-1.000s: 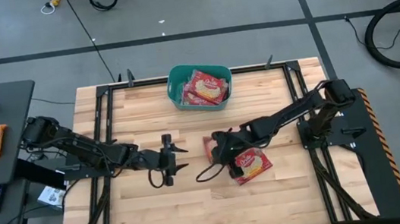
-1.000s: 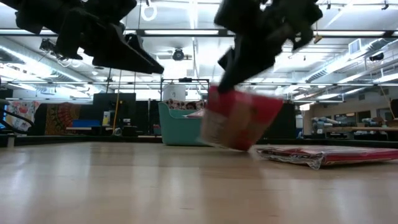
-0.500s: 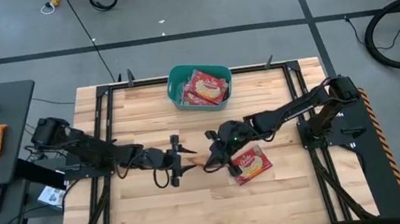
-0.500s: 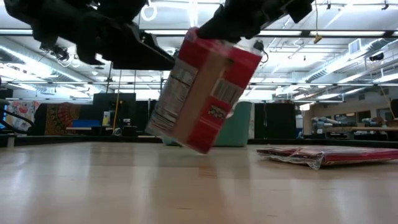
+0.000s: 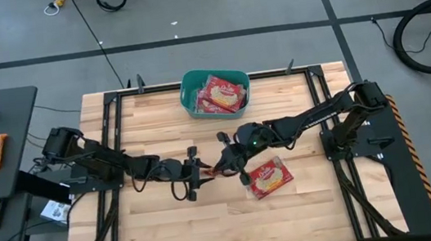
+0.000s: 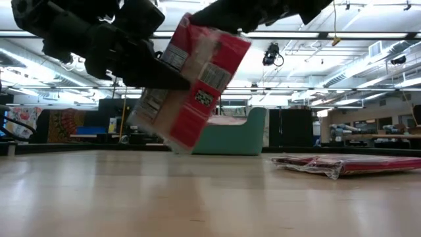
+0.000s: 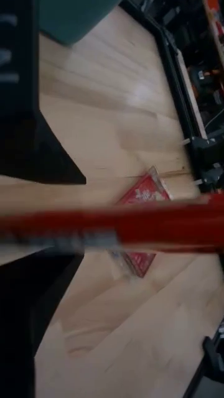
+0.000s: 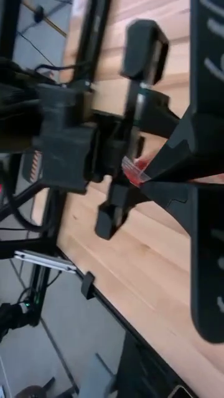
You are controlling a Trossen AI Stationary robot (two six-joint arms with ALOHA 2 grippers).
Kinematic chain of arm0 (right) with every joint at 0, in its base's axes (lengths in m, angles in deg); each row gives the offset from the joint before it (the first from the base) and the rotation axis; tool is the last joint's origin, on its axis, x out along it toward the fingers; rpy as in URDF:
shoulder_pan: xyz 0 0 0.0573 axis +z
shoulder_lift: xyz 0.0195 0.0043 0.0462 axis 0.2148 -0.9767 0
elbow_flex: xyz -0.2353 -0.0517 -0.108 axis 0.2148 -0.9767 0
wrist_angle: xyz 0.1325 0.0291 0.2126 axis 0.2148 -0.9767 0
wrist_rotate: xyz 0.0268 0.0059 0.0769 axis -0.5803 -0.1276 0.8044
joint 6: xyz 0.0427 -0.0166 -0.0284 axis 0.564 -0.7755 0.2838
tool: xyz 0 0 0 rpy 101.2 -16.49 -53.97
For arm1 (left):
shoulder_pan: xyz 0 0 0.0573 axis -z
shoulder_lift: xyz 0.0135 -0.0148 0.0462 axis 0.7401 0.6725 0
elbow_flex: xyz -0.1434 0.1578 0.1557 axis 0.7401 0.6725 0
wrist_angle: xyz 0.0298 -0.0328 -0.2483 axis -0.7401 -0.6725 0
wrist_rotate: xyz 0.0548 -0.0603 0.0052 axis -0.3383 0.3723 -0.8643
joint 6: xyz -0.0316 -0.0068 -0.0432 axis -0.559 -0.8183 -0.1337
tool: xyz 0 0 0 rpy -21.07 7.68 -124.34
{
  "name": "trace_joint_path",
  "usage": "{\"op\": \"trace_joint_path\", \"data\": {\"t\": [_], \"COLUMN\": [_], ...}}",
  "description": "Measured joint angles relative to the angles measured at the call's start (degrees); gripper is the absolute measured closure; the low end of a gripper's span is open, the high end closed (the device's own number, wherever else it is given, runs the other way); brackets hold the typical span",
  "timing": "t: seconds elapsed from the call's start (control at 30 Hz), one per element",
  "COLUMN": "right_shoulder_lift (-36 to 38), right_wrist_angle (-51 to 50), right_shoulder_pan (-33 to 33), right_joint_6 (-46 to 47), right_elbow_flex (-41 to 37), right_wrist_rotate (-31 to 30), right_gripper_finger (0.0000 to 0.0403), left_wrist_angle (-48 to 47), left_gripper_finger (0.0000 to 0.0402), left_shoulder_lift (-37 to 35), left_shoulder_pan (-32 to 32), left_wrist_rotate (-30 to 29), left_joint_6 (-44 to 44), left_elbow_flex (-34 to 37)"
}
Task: Sort popcorn bags into baskets
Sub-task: Put the red popcorn bag into the green bin
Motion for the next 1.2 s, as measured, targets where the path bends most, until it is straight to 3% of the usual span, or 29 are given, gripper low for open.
{"op": "trace_joint_path", "data": {"t": [0.37,0.57,0.77,1.0,1.2], "right_shoulder_lift": [2.2,8.71,14.36,18.48,21.15], "right_wrist_angle": [-2.26,-11.68,-22.49,-22.32,-18.19], "right_shoulder_pan": [-0.56,-0.74,-0.76,-0.77,0.48], "right_joint_6": [-1.95,-2.74,0.57,6.4,10.33], "right_elbow_flex": [0.0,0.11,-0.84,-7.75,-15.2], "right_wrist_rotate": [-0.86,-6.87,-20.47,-32.56,-37.06], "right_gripper_finger": [0.0388,0.0361,0.0327,0.0319,0.0319], "left_wrist_angle": [-1.78,-5.39,-12.44,-22.93,-16.37], "left_gripper_finger": [0.0378,0.0373,0.0371,0.0368,0.0368], "left_shoulder_lift": [-0.87,-4.44,-6.15,-5.2,-4.7], "left_shoulder_pan": [-1.03,-2.65,-4.54,-8.89,-15.65], "left_wrist_rotate": [0.0,-0.22,-5.24,-16.66,-18.2], "left_joint_6": [-3.68,-3.63,1.35,12.45,15.4], "left_elbow_flex": [-0.07,-0.02,-5.33,-15.35,-16.68]}}
